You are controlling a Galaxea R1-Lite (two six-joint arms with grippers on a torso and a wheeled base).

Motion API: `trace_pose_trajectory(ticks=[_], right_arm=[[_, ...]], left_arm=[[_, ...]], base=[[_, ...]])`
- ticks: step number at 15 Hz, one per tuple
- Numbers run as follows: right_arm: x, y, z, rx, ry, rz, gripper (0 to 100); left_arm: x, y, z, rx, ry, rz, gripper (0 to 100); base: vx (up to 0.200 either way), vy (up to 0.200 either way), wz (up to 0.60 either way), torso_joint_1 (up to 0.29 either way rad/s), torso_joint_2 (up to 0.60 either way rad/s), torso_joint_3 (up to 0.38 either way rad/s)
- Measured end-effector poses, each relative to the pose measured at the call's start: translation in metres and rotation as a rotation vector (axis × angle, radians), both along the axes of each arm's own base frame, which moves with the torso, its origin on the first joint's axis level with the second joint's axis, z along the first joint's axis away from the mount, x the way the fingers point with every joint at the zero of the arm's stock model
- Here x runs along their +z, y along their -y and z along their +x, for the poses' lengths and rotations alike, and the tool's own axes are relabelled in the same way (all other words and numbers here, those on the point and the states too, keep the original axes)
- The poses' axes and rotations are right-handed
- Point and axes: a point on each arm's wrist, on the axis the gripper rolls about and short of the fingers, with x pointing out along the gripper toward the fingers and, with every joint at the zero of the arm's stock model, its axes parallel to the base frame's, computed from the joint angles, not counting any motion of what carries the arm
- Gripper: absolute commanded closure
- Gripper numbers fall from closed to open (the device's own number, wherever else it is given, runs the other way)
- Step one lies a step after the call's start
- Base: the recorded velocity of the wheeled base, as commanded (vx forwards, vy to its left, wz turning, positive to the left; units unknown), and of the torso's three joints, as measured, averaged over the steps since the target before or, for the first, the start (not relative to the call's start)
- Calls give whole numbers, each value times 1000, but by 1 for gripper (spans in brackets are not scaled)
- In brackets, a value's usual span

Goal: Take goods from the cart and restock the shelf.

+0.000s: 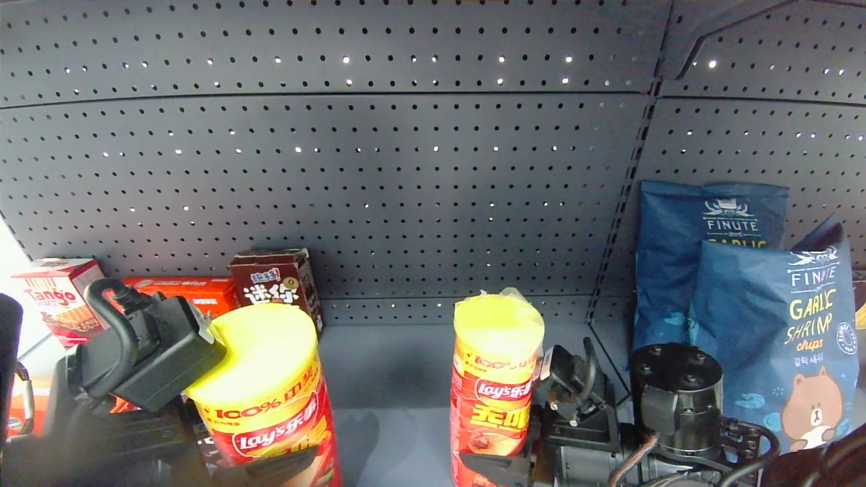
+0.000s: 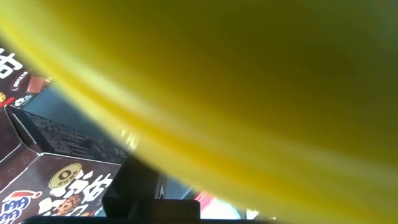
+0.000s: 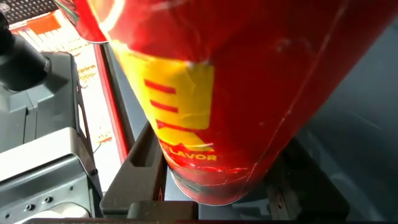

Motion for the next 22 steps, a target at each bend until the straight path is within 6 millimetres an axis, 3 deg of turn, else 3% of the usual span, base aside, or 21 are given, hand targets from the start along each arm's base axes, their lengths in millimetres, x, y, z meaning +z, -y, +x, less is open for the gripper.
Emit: trace_pose_trajectory(ticks=[6,14,22], right_arm=[[-2,7,-11,5,-17,-19,0],[8,52,-40,-104,-1,-28,0],[6,35,-18,-114,0,-28,0]], left_arm=[[-2,0,0,-1,-5,4,100],[-2,2,-2,-16,-5,5,100],[-3,1,-3,-17,-8,5,100]], base=[[0,0,0,0,0,0],[0,0,0,0,0,0],[0,0,0,0,0,0]])
